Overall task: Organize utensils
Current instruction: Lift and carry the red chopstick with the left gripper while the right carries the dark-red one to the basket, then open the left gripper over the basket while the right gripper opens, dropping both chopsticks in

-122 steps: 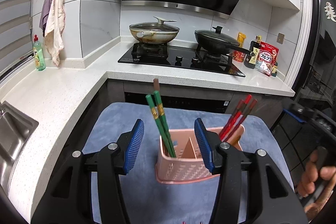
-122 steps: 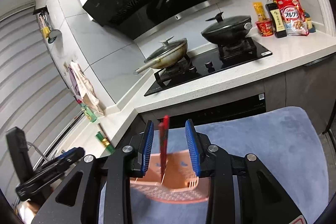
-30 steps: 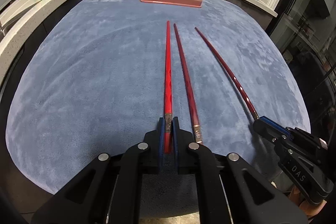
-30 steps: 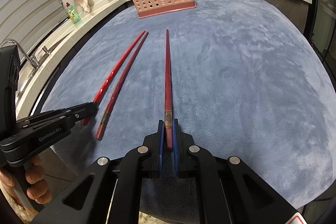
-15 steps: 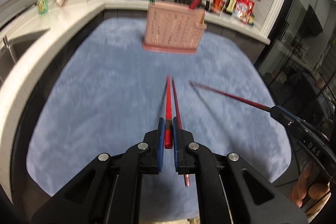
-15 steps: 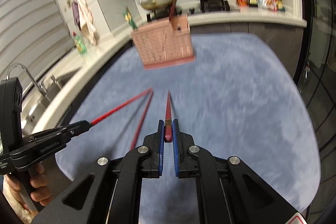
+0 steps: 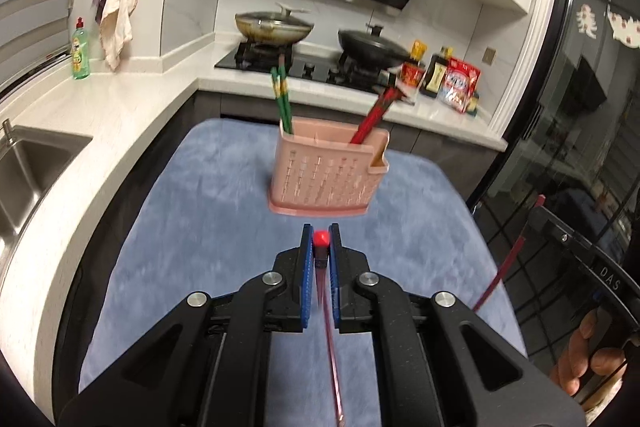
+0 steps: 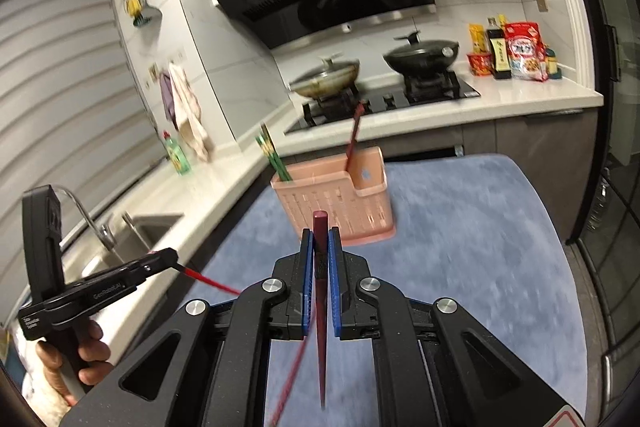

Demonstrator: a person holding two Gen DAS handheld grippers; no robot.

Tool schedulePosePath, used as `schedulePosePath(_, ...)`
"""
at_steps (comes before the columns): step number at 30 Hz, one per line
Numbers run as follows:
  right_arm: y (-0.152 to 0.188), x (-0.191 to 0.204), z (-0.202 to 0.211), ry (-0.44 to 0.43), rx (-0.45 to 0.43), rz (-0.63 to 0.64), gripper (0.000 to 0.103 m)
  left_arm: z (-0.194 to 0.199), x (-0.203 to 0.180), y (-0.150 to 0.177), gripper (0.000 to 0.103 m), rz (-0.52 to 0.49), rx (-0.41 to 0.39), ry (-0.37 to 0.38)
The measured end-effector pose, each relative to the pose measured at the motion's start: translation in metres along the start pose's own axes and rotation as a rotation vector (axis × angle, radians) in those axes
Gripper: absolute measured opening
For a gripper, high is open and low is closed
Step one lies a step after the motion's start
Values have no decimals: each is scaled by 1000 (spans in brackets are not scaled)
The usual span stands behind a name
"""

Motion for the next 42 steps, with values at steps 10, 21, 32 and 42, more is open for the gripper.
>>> schedulePosePath(10,-92,6,-6,-73,-150,-5,7,18,-9,-94,7,-27,-133,16)
schedulePosePath(21,-194,10,-48,-62,-272,0,7,17,-21,-210,7,-28,-321,-38)
schedulePosePath(32,-214,1,-116,-14,-212,9,7,-39,-5,-234,7,-20,-272,-74)
schedulePosePath(42,-195,-14,-167,29,-114,-3,8,-89,10,-225,7,-2,-178,-88)
Point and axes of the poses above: each gripper's, at about its wrist camera, not at the fingertips, and z roughly against the way its jaws point, x to its left, y to its underside, the point moved 5 cm from there along -z, roughly the way its jaws point, and after that the axes turned 12 degrees about x, right-handed, at the moved point
